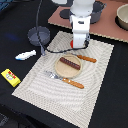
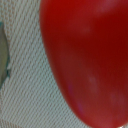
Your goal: Interact with the objects in diverse but meaningful ways.
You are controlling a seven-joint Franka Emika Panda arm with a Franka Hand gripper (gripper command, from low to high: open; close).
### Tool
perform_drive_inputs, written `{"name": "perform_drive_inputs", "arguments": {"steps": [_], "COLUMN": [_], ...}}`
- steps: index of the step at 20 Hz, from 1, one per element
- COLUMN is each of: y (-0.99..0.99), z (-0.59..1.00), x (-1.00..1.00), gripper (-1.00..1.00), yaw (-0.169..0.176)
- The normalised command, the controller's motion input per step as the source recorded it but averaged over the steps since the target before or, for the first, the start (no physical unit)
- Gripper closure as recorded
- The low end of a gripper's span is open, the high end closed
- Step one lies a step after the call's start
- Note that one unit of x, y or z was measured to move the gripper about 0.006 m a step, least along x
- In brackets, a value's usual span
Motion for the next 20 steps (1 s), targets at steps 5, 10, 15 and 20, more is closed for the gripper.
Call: {"name": "perform_drive_inputs", "arguments": {"steps": [5,10,15,20], "y": [0.0,-0.01,-0.05,-0.13], "z": [-0.13,-0.02,-0.02,0.64], "x": [0.02,0.08,0.03,0.04], "gripper": [1.0,1.0,1.0,1.0], "yaw": [0.04,0.037,0.031,0.005]}}
